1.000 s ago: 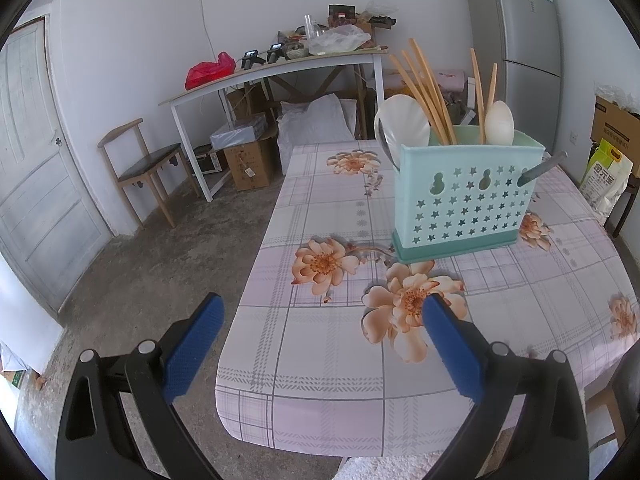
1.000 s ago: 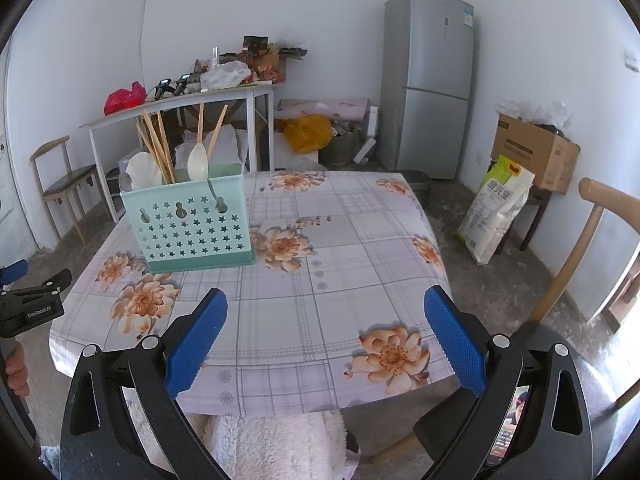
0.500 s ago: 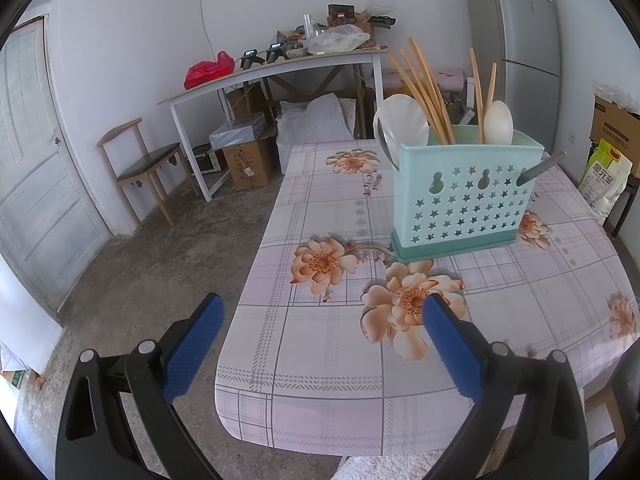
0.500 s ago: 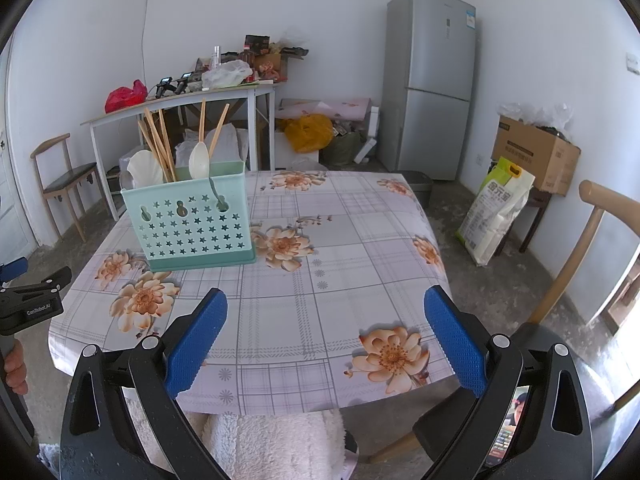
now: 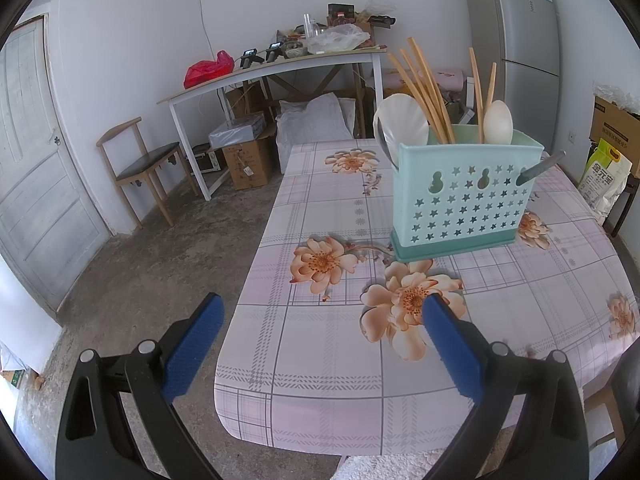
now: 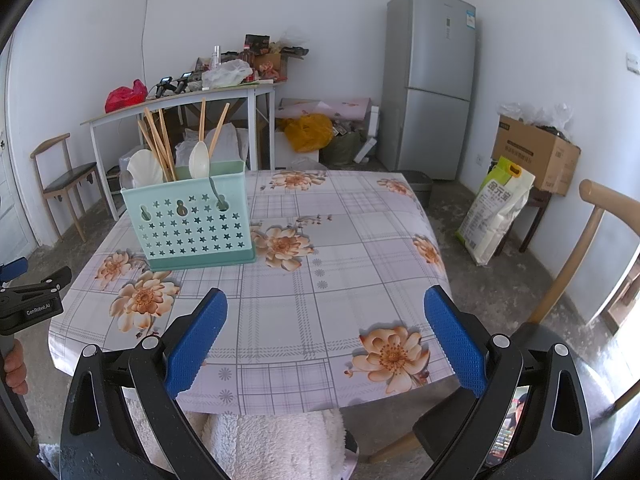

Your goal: Organize utensils

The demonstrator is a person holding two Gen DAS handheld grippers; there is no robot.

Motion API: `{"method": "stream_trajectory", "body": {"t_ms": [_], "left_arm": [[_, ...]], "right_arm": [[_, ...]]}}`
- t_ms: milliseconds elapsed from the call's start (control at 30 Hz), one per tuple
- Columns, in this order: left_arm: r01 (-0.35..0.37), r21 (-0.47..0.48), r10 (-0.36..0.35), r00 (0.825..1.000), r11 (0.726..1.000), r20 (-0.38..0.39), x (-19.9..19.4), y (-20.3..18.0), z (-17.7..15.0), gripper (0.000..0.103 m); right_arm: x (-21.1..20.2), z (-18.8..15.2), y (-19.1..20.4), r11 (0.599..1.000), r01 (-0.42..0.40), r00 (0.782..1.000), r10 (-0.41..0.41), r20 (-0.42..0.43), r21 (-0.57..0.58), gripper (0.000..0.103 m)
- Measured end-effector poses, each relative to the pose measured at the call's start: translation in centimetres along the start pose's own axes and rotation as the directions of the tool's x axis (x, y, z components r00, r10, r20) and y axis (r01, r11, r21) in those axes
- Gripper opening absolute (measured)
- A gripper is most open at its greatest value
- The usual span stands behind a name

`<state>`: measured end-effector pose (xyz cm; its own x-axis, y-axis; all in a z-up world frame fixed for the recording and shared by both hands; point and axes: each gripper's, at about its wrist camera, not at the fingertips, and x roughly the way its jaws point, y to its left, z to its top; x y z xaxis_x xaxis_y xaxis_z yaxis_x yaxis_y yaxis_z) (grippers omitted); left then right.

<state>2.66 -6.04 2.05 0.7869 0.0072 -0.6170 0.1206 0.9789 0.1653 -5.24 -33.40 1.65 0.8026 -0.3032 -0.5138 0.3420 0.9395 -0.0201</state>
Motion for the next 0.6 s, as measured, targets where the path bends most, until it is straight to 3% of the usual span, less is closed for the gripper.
{"method": "stream_trajectory", "body": {"t_ms": [600], "left_arm": [[0.005, 0.0, -0.005, 1.0, 1.0, -0.005, -0.13, -0.12, -0.13, 0.097]], "right_arm": [[-0.03, 0.07, 0.03, 1.0, 0.0, 1.0, 0.0, -0.001, -0.002, 0.095]]}}
